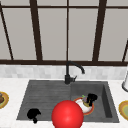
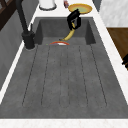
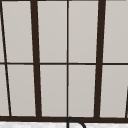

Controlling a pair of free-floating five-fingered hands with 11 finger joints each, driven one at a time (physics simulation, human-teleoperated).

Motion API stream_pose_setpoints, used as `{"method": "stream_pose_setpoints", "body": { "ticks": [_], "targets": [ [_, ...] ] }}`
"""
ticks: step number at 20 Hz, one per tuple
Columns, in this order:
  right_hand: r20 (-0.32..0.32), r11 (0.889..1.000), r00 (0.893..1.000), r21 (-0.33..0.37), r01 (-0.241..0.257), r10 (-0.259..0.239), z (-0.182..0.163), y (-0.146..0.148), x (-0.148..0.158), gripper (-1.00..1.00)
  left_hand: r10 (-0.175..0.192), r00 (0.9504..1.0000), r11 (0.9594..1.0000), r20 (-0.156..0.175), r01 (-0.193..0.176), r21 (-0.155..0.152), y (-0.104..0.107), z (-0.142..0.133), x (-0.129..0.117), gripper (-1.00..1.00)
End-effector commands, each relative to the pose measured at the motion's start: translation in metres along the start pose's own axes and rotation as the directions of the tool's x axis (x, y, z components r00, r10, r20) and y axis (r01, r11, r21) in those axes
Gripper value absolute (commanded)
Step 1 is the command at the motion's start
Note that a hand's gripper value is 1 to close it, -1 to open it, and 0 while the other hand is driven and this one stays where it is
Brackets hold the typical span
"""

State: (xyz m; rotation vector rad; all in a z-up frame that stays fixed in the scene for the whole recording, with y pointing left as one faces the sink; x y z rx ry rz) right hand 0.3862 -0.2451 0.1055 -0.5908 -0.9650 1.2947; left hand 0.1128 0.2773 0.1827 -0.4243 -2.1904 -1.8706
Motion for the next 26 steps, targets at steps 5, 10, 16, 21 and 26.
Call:
{"method": "stream_pose_setpoints", "body": {
  "ticks": [5, 10, 16, 21, 26],
  "targets": [
    [0.004, 1.0, 1.0, -0.01, -0.002, 0.002, 0.052, -0.043, 0.006, 1.0, 0.0, 1.0, 1.0, 0.0, 0.0, 0.0, 0.0, 0.0, 0.0, 0.0],
    [0.004, 1.0, 1.0, 0.0, 0.004, -0.004, 0.093, -0.068, 0.008, 1.0, 0.0, 1.0, 1.0, 0.0, 0.0, 0.0, 0.0, 0.0, 0.0, 0.0],
    [0.012, 1.0, 1.0, -0.009, 0.015, -0.015, 0.147, -0.097, 0.0, 1.0, 0.0, 1.0, 1.0, 0.0, 0.0, 0.0, 0.0, 0.0, 0.0, 0.0],
    [0.014, 0.999, 0.999, -0.01, 0.033, -0.032, 0.196, -0.12, -0.013, 1.0, 0.0, 1.0, 1.0, 0.0, 0.0, 0.0, 0.0, 0.0, 0.0, 0.0],
    [0.013, 0.999, 0.999, -0.011, 0.034, -0.034, 0.245, -0.144, -0.028, 1.0, 0.0, 1.0, 1.0, 0.0, 0.0, 0.0, 0.0, 0.0, 0.0, 0.0]
  ]
}}
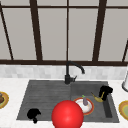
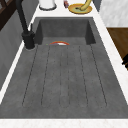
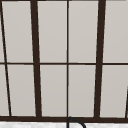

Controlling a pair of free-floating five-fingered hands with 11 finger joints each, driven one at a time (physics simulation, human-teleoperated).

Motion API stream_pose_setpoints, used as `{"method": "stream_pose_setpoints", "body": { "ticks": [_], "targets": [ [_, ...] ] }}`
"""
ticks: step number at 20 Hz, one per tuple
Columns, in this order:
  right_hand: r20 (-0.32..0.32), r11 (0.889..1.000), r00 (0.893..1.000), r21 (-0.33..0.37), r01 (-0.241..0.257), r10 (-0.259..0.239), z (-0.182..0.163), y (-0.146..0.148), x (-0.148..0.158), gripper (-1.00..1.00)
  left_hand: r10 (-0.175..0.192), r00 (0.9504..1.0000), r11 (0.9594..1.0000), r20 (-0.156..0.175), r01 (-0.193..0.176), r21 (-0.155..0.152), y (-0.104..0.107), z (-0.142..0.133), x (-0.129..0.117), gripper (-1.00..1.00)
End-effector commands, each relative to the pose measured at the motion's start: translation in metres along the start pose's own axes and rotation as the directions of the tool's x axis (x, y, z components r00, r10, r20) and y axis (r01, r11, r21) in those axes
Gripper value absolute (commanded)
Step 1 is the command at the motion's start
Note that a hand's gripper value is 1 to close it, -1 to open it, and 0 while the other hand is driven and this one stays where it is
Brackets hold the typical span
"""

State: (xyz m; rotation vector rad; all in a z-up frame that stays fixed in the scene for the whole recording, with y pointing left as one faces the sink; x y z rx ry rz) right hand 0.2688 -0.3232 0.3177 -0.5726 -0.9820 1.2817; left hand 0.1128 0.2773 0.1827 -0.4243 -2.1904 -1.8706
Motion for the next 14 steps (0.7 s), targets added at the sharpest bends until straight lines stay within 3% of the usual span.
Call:
{"method": "stream_pose_setpoints", "body": {
  "ticks": [1, 14],
  "targets": [
    [-0.002, 1.0, 1.0, -0.009, 0.015, -0.015, 0.037, -0.019, -0.011, 1.0, 0.0, 1.0, 1.0, 0.0, 0.0, 0.0, 0.0, 0.0, 0.0, 0.0],
    [0.017, 1.0, 0.999, 0.007, 0.028, -0.028, 0.137, -0.086, -0.058, 1.0, 0.0, 1.0, 1.0, 0.0, 0.0, 0.0, 0.0, 0.0, 0.0, 0.0]
  ]
}}
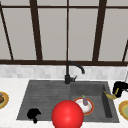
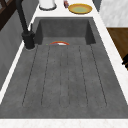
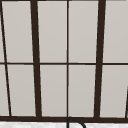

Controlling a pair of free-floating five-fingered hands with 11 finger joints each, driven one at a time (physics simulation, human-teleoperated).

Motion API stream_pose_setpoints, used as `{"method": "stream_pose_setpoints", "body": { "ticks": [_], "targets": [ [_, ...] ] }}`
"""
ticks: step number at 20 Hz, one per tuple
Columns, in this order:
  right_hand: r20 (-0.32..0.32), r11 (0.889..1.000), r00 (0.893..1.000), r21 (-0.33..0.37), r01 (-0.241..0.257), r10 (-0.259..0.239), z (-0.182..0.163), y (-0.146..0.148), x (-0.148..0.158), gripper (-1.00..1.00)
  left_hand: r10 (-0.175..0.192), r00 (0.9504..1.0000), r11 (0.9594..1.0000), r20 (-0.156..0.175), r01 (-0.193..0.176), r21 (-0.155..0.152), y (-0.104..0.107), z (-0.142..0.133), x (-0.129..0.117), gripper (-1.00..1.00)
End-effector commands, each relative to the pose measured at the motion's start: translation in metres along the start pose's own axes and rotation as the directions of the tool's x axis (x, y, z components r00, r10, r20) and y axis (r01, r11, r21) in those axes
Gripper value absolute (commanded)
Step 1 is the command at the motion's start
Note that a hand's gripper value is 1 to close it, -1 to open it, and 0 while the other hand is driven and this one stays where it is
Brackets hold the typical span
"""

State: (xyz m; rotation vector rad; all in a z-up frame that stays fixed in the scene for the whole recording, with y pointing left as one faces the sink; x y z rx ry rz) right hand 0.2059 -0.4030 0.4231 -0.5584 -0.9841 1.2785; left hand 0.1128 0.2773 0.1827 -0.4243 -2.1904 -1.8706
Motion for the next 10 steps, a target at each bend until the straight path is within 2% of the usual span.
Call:
{"method": "stream_pose_setpoints", "body": {
  "ticks": [1, 3, 10],
  "targets": [
    [0.011, 1.0, 1.0, 0.0, 0.018, -0.018, 0.025, -0.018, -0.016, 1.0, 0.0, 1.0, 1.0, 0.0, 0.0, 0.0, 0.0, 0.0, 0.0, 0.0],
    [0.003, 1.0, 1.0, -0.007, 0.001, -0.001, 0.037, -0.022, -0.029, 1.0, 0.0, 1.0, 1.0, 0.0, 0.0, 0.0, 0.0, 0.0, 0.0, 0.0],
    [0.012, 1.0, 1.0, -0.006, 0.011, -0.01, 0.065, -0.029, -0.077, 1.0, 0.0, 1.0, 1.0, 0.0, 0.0, 0.0, 0.0, 0.0, 0.0, 0.0]
  ]
}}
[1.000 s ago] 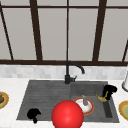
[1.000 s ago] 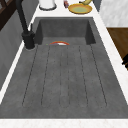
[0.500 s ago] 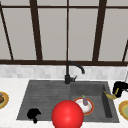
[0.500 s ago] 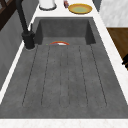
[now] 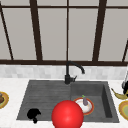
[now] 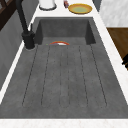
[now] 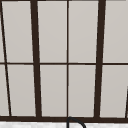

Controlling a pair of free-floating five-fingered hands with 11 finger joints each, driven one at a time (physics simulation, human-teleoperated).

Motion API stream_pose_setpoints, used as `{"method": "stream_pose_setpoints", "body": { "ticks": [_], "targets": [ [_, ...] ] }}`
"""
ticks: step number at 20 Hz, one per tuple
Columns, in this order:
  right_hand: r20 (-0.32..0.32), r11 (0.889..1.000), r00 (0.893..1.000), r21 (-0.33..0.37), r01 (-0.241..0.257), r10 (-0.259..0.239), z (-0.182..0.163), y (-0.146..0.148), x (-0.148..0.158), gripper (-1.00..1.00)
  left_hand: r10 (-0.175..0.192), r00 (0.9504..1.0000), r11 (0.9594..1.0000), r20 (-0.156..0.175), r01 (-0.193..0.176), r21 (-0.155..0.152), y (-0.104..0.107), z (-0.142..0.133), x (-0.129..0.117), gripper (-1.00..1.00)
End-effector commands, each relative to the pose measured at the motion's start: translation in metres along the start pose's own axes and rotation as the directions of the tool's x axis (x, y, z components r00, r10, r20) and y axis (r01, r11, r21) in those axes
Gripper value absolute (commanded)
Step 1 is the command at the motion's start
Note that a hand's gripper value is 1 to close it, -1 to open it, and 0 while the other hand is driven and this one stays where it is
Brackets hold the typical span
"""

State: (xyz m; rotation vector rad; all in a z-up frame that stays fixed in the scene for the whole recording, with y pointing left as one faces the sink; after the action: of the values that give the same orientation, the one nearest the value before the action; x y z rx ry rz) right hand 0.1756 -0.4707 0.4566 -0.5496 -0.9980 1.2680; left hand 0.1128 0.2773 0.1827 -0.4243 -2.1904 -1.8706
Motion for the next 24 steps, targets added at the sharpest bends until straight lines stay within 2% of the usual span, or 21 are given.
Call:
{"method": "stream_pose_setpoints", "body": {
  "ticks": [1, 7, 16, 20, 24],
  "targets": [
    [0.006, 1.0, 1.0, -0.007, -0.004, 0.004, 0.01, 0.0, -0.031, 1.0, 0.0, 1.0, 1.0, 0.0, 0.0, 0.0, 0.0, 0.0, 0.0, 0.0],
    [0.03, 0.999, 0.999, -0.035, -0.02, 0.022, -0.011, 0.022, -0.084, 1.0, 0.0, 1.0, 1.0, 0.0, 0.0, 0.0, 0.0, 0.0, 0.0, 0.0],
    [0.008, 0.999, 0.999, -0.016, -0.052, 0.052, -0.081, 0.052, -0.147, 1.0, 0.0, 1.0, 1.0, 0.0, 0.0, 0.0, 0.0, 0.0, 0.0, 0.0],
    [-0.005, 0.998, 0.998, -0.002, -0.064, 0.064, -0.097, 0.07, -0.172, 1.0, 0.0, 1.0, 1.0, 0.0, 0.0, 0.0, 0.0, 0.0, 0.0, 0.0],
    [-0.01, 0.997, 0.997, -0.036, -0.074, 0.074, -0.108, 0.099, -0.185, 1.0, 0.0, 1.0, 1.0, 0.0, 0.0, 0.0, 0.0, 0.0, 0.0, 0.0]
  ]
}}
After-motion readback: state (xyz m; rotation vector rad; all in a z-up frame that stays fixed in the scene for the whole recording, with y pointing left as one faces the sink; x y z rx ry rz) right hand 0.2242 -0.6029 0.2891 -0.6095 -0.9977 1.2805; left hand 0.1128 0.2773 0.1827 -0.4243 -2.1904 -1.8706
